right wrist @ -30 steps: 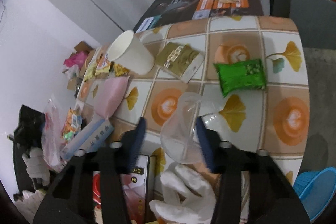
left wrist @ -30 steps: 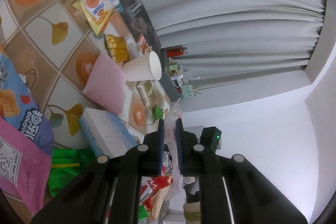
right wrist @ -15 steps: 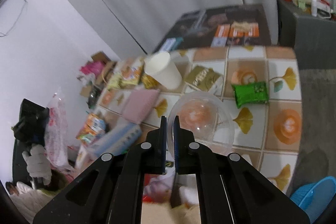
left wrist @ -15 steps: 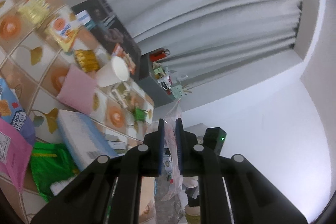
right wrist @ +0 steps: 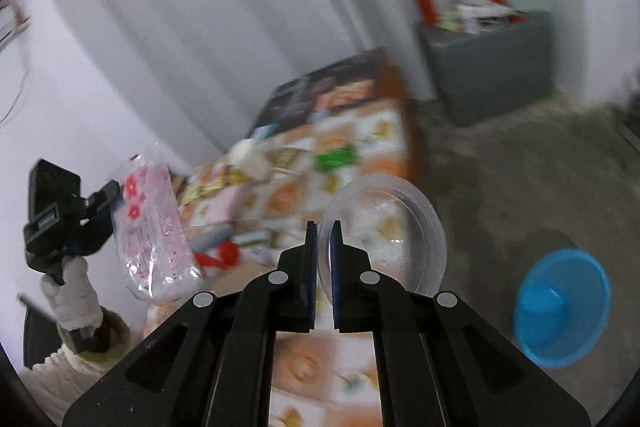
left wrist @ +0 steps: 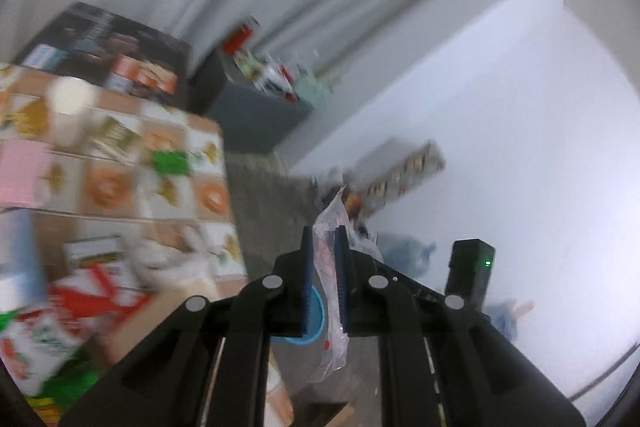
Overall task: Collect trash
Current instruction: 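Carry the bag and lid over the blue wastebasket and open both tools, then move both open tools back over the table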
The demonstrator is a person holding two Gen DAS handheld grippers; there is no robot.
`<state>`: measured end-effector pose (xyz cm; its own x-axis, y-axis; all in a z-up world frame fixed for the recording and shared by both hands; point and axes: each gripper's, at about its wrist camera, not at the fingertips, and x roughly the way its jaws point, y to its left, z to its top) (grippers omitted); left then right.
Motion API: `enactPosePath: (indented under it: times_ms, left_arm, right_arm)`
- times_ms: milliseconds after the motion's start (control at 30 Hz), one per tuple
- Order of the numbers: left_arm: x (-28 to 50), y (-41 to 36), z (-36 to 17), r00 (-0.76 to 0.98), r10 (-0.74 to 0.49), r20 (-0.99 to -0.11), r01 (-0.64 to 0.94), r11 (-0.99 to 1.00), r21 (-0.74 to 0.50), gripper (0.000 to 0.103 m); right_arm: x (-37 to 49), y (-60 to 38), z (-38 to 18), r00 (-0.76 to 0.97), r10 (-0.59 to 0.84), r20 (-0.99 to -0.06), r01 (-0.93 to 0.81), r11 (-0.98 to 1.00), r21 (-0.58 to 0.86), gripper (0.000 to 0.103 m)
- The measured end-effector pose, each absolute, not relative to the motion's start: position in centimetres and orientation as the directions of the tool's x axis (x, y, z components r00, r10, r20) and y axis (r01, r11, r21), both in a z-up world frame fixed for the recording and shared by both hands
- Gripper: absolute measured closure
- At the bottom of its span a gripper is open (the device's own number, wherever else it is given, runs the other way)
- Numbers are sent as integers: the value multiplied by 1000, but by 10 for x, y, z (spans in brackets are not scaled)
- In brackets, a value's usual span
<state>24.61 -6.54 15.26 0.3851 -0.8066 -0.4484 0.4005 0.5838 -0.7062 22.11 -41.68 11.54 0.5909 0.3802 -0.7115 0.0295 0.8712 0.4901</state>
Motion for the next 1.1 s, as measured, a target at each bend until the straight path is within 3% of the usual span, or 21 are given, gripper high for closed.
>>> enactPosePath:
  times_ms: [200,400,600,667,733,767,800,1100]
  left_arm:
    - [253,-213,118,253,-776,-578,460,622,-634,93]
    - [256,-356,41,142,-667,-732,487,691,-535,93]
    - [253,-440,-33,60,-567,-822,489,734,-471,93]
    - [258,-455,-51,65,-545,-836,490,747,-449,93]
    - [263,-468,-67,83,-529,-844,490,760,-428,84]
    - [266,-471,-74,99,-520,-848,483,770,-416,76]
    - [265,-475,-79,111,-517,-849,472,779,-413,68]
    - [275,-450,-83,100,-507,-856,434,797,-421,66]
  right_arm:
    - [174,-500,69,584,280,-762,256,827,500,98]
    - [157,-560,1,543,256,-800,445,720,532,98]
    - [164,-603,-65,505,256,-824,583,603,545,98]
    - [160,-617,-78,499,252,-829,606,583,542,93]
    - [171,-626,-97,485,255,-836,633,558,537,78]
    - [177,-628,-105,469,244,-849,647,559,519,62]
    - [181,-629,-112,451,233,-861,656,568,497,55]
    - [171,-633,-136,390,198,-899,669,610,424,54]
